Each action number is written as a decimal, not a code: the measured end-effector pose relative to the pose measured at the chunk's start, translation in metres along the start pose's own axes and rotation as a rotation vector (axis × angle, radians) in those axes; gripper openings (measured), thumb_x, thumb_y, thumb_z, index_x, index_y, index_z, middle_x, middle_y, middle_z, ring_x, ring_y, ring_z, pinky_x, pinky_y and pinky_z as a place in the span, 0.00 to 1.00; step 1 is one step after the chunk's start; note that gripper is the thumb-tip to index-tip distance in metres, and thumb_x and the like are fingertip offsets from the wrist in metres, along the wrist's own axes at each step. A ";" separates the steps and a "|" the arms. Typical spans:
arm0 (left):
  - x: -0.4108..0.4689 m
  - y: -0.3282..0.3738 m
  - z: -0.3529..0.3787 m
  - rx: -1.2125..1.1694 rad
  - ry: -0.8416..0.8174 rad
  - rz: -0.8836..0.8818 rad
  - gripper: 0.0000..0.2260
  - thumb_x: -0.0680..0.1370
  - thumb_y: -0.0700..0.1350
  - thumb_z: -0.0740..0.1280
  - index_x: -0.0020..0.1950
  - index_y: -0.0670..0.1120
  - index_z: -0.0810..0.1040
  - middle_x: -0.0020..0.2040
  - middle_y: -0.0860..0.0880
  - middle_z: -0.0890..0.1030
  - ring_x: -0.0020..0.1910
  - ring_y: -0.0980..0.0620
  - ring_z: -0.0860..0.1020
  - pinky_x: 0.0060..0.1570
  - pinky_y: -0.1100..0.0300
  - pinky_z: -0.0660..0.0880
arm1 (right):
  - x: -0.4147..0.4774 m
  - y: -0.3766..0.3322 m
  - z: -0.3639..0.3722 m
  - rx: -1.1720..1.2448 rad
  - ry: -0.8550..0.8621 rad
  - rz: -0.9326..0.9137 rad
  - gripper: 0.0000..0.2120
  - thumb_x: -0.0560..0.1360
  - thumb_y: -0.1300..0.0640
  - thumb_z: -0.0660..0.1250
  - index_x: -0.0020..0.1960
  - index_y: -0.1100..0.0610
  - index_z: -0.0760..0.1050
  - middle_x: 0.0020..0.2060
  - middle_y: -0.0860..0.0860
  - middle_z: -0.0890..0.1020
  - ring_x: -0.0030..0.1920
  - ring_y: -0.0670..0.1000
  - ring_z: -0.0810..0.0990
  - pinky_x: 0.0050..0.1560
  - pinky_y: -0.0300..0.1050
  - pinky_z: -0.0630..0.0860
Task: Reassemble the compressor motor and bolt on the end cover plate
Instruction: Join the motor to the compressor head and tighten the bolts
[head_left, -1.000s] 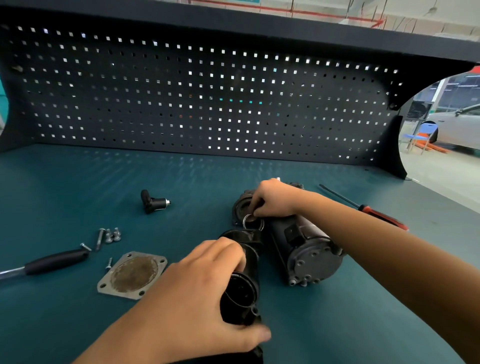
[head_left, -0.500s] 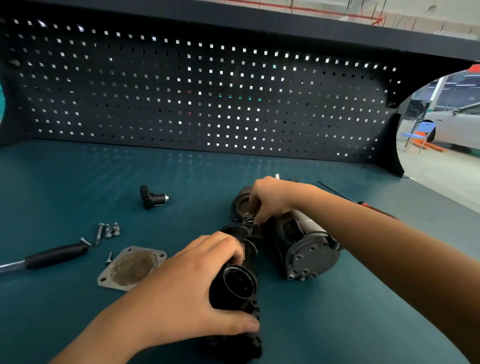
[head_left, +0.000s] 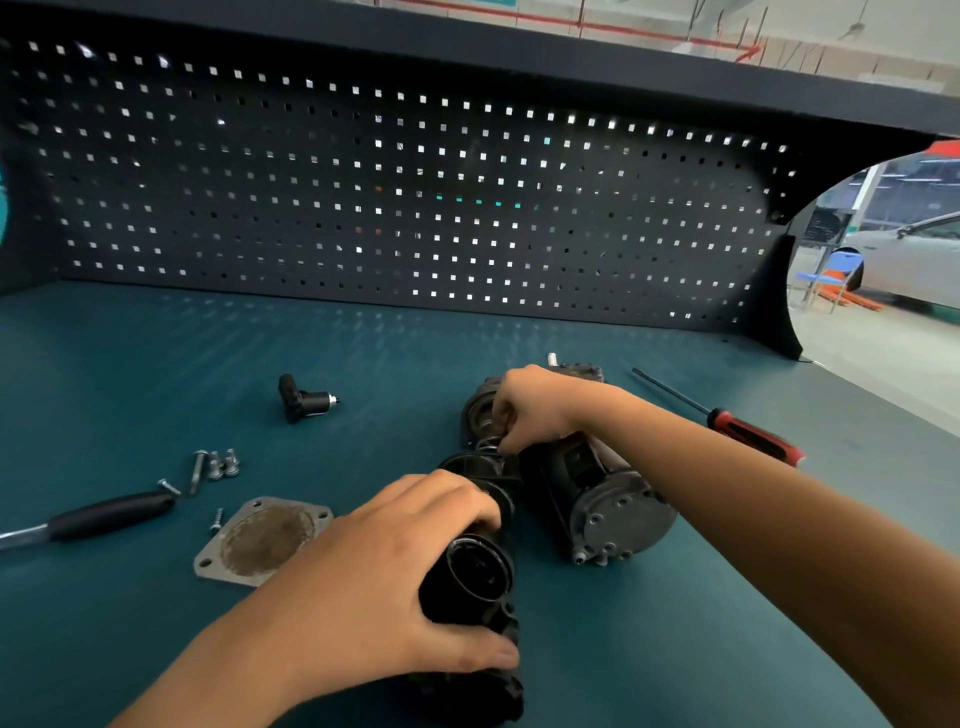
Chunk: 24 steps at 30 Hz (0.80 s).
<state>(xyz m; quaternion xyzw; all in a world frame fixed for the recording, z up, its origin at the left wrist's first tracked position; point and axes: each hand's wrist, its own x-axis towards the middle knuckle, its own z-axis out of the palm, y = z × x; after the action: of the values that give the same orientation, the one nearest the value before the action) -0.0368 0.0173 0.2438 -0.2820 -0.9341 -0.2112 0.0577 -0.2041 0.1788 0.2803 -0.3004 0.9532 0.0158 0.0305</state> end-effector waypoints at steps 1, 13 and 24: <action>0.000 0.000 0.000 0.007 -0.011 0.009 0.26 0.58 0.75 0.59 0.53 0.71 0.59 0.62 0.73 0.55 0.63 0.74 0.55 0.60 0.68 0.65 | -0.001 0.003 0.000 0.042 0.020 -0.002 0.08 0.69 0.57 0.71 0.45 0.60 0.81 0.38 0.53 0.80 0.41 0.53 0.76 0.43 0.43 0.74; -0.001 0.002 0.001 -0.011 -0.020 -0.023 0.27 0.58 0.77 0.58 0.54 0.72 0.60 0.63 0.76 0.50 0.63 0.76 0.52 0.57 0.70 0.65 | 0.000 0.025 0.002 0.111 0.189 0.003 0.09 0.71 0.56 0.71 0.50 0.58 0.82 0.45 0.53 0.83 0.41 0.48 0.73 0.44 0.39 0.68; 0.017 0.008 0.024 -0.266 0.110 -0.163 0.21 0.63 0.65 0.69 0.51 0.67 0.65 0.65 0.78 0.60 0.64 0.75 0.61 0.64 0.65 0.63 | -0.002 0.030 0.006 0.239 0.243 -0.011 0.07 0.70 0.58 0.73 0.48 0.58 0.84 0.45 0.52 0.85 0.43 0.45 0.77 0.49 0.33 0.63</action>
<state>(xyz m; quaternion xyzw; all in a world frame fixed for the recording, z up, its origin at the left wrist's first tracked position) -0.0468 0.0423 0.2285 -0.1984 -0.9131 -0.3522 0.0537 -0.2192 0.2055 0.2752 -0.2993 0.9434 -0.1342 -0.0494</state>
